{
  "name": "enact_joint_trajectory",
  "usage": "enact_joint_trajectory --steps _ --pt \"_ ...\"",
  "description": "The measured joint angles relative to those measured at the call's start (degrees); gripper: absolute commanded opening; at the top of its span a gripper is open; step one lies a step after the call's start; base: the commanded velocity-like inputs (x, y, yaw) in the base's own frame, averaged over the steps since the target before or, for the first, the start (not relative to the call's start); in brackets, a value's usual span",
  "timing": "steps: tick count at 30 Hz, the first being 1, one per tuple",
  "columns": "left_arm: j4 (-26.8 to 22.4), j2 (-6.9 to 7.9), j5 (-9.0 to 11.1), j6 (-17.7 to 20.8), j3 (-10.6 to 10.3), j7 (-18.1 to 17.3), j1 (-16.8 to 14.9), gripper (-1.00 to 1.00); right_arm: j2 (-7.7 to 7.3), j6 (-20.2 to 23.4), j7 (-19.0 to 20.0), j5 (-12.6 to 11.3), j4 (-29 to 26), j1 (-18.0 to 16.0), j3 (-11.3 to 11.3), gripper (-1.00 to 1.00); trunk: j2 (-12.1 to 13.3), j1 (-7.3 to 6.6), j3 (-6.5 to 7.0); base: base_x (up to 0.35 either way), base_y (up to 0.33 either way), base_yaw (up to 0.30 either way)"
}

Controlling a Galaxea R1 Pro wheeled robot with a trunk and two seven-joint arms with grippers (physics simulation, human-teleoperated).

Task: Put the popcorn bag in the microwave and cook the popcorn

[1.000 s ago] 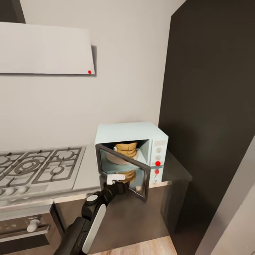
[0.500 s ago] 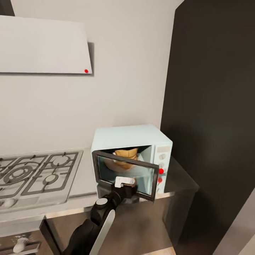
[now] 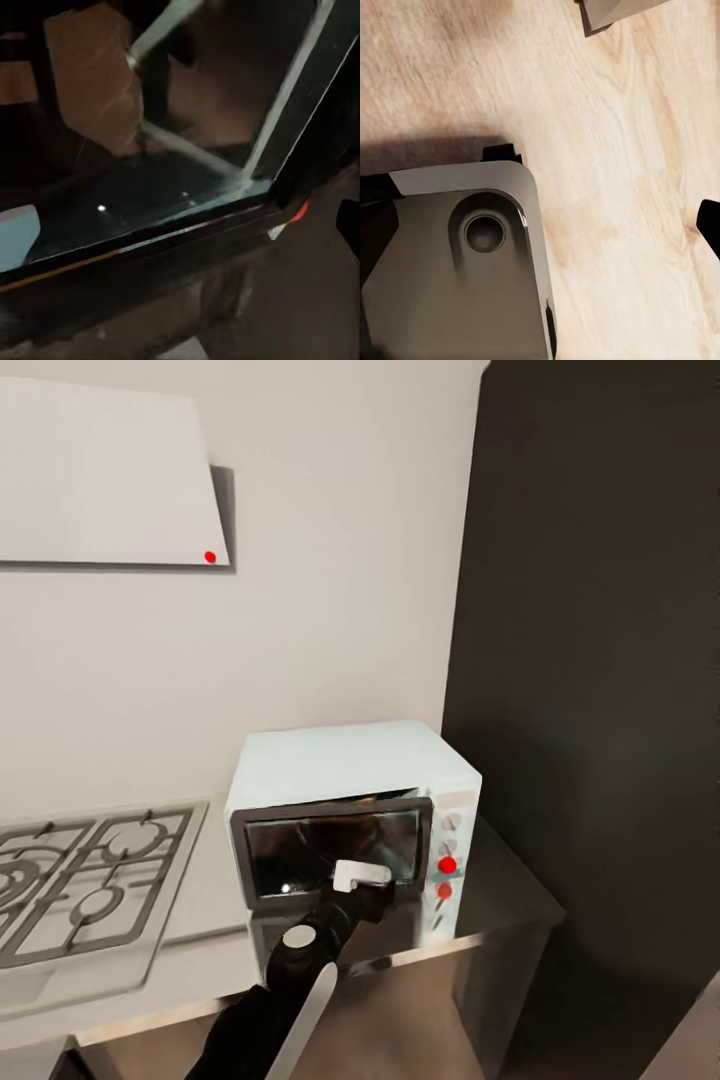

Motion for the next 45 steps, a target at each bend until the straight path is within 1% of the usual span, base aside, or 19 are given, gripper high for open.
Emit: enact_joint_trajectory --steps 5,6,10,12,13,14,16,31,32,33,34,37,38,39,40,41,43,44,45 --pt "0.0 0.00 0.0 0.0 0.0 0.0 0.0 1.00 0.00 0.0 0.0 0.0 0.0 0.0 0.0 1.00 0.0 0.00 0.00 0.207 0.000 -0.194" --pt "0.0 0.00 0.3 -0.1 -0.1 -0.4 0.1 1.00 0.00 0.0 0.0 0.0 0.0 0.0 0.0 1.00 0.0 -0.01 -0.01 0.087 0.000 -0.150" --pt "-0.4 0.00 0.3 0.0 -0.4 0.2 0.0 1.00 -0.06 0.0 0.0 0.0 0.0 0.0 0.0 1.00 0.0 0.03 0.00 -0.082 0.000 -0.037" --pt "-0.7 0.00 0.1 0.0 -1.6 3.8 0.0 1.00 -0.08 0.0 0.0 0.0 0.0 0.0 0.0 1.00 0.0 0.05 0.00 -0.314 0.000 -0.003" --pt "-0.7 0.00 0.4 0.0 -4.6 7.2 0.0 1.00 -0.08 0.0 0.0 0.0 0.0 0.0 0.0 1.00 0.0 0.06 0.00 -0.340 0.000 -0.001" --pt "-0.7 0.00 0.4 0.1 -5.9 8.0 0.0 1.00 -0.08 0.0 0.0 0.0 0.0 0.0 0.0 1.00 0.0 0.06 0.00 -0.342 0.000 0.000" --pt "-0.7 0.00 0.4 0.1 -7.3 8.9 0.0 1.00 -0.09 0.1 0.0 0.1 0.0 0.0 0.0 1.00 0.0 0.05 0.00 -0.346 0.000 0.000" --pt "-0.2 0.00 0.6 0.1 -7.4 9.4 0.0 1.00 -0.09 0.0 0.0 0.3 0.0 0.0 0.0 1.00 0.0 0.06 0.00 -0.347 0.000 0.000" --pt "-0.1 0.00 0.7 0.1 -7.3 9.4 0.0 1.00 -0.09 -0.1 0.0 0.3 0.0 0.0 0.0 1.00 0.0 0.06 0.00 -0.310 -0.025 0.000" --pt "0.7 0.00 1.8 0.1 -7.2 9.2 0.0 1.00 -0.09 -0.1 0.0 0.3 0.0 0.0 0.0 1.00 0.0 0.05 0.00 -0.276 -0.042 0.000" --pt "1.7 0.00 2.5 0.1 -7.1 9.0 0.0 1.00 -0.09 -0.1 0.0 0.3 0.0 0.0 0.0 1.00 0.0 0.05 0.00 -0.184 -0.043 0.000" --pt "6.8 0.00 6.2 -0.1 -6.7 8.7 0.0 1.00 -0.29 -0.1 0.0 0.4 -0.1 0.0 0.0 1.00 0.0 0.03 0.00 -0.077 -0.018 0.000" --pt "9.5 0.07 8.6 -1.1 -6.6 8.6 0.0 1.00 -0.40 -0.2 0.0 0.5 -0.1 0.0 0.1 1.00 0.0 0.03 0.00 -0.025 -0.006 0.000" --pt "11.6 0.14 10.1 -2.4 -6.6 8.6 0.0 1.00 -0.45 -0.2 0.0 0.6 -0.1 0.0 0.1 1.00 0.0 0.02 0.00 -0.013 -0.003 0.000" --pt "15.3 0.47 11.8 -5.3 -6.6 8.6 0.0 1.00 -0.45 -0.2 0.0 0.7 -0.1 0.0 0.2 1.00 0.0 0.02 0.00 -0.008 -0.002 0.000" --pt "18.4 0.88 12.6 -7.6 -6.5 8.6 0.0 1.00 -0.41 -0.1 0.0 0.7 -0.1 0.0 0.2 1.00 0.0 0.02 0.00 -0.004 -0.001 0.000" --pt "27.9 2.04 13.9 -14.4 -6.5 8.7 0.0 1.00 -0.34 -0.1 0.0 0.8 -0.1 0.0 0.3 1.00 0.0 0.02 -0.01 -0.002 0.000 0.000" --pt "31.1 2.20 14.2 -16.3 -6.5 8.7 0.0 1.00 -0.31 -0.1 0.0 0.8 -0.1 0.0 0.3 1.00 0.0 0.02 0.00 0.000 0.000 0.000" --pt "35.7 2.35 15.1 -18.6 -6.5 8.7 0.0 1.00 -0.32 -0.1 0.0 0.8 -0.1 0.0 0.3 1.00 0.0 0.02 -0.01 0.000 0.000 0.000"
